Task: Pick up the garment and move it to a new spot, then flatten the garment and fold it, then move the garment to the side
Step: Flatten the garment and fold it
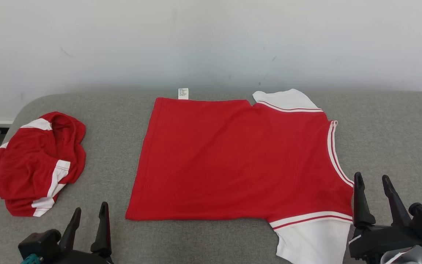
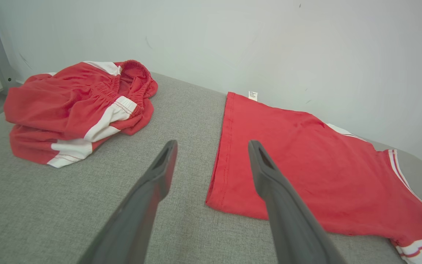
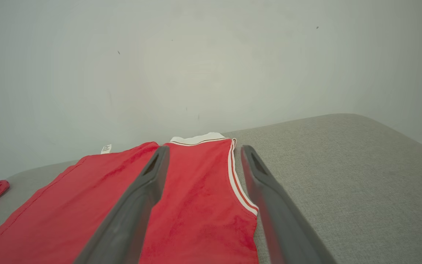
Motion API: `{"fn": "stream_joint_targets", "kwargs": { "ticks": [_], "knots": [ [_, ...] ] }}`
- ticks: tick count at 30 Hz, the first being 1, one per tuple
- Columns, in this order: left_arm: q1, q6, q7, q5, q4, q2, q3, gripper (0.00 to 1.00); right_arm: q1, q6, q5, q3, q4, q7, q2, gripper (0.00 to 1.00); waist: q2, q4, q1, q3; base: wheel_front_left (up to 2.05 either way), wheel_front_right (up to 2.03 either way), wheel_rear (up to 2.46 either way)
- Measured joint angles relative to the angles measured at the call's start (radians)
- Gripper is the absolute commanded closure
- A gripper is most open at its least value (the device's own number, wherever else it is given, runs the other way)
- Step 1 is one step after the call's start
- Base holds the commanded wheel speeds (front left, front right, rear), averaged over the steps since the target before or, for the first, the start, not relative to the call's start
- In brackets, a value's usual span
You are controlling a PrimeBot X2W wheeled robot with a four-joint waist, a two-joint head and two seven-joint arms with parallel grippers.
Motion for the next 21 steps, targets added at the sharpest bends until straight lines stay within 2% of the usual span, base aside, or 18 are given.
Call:
{"fn": "stream_joint_targets", "kwargs": {
  "ticks": [8,10,15,16,21],
  "knots": [
    [0.0,0.0,0.032,0.02,-0.026,0.0,-0.001,0.0,-0.002,0.0,-0.048,0.013,0.01,-0.014,-0.02,0.0,0.0,0.003,0.0,0.014,0.0,0.0,0.0],
    [-0.001,0.0,0.057,0.02,-0.029,0.004,-0.004,0.0,-0.003,-0.009,-0.052,0.005,0.004,0.002,-0.026,0.0,0.0,0.004,0.0,0.02,0.0,0.0,0.0],
    [-0.008,0.0,0.138,0.011,-0.034,0.014,-0.025,0.0,0.006,-0.031,-0.044,-0.007,-0.003,0.131,-0.029,0.0,0.0,0.007,0.0,0.035,0.0,0.0,0.0],
    [-0.027,0.0,0.177,0.011,-0.035,0.018,-0.036,0.0,0.019,-0.035,-0.045,0.009,-0.014,0.201,-0.043,0.0,0.0,0.005,0.0,0.041,0.0,0.0,0.0],
    [-0.07,-0.014,0.275,0.011,-0.039,0.019,-0.087,0.0,0.087,-0.037,-0.063,0.059,-0.039,0.357,-0.062,0.0,0.0,0.002,0.0,0.056,0.0,0.0,0.0]
  ]
}}
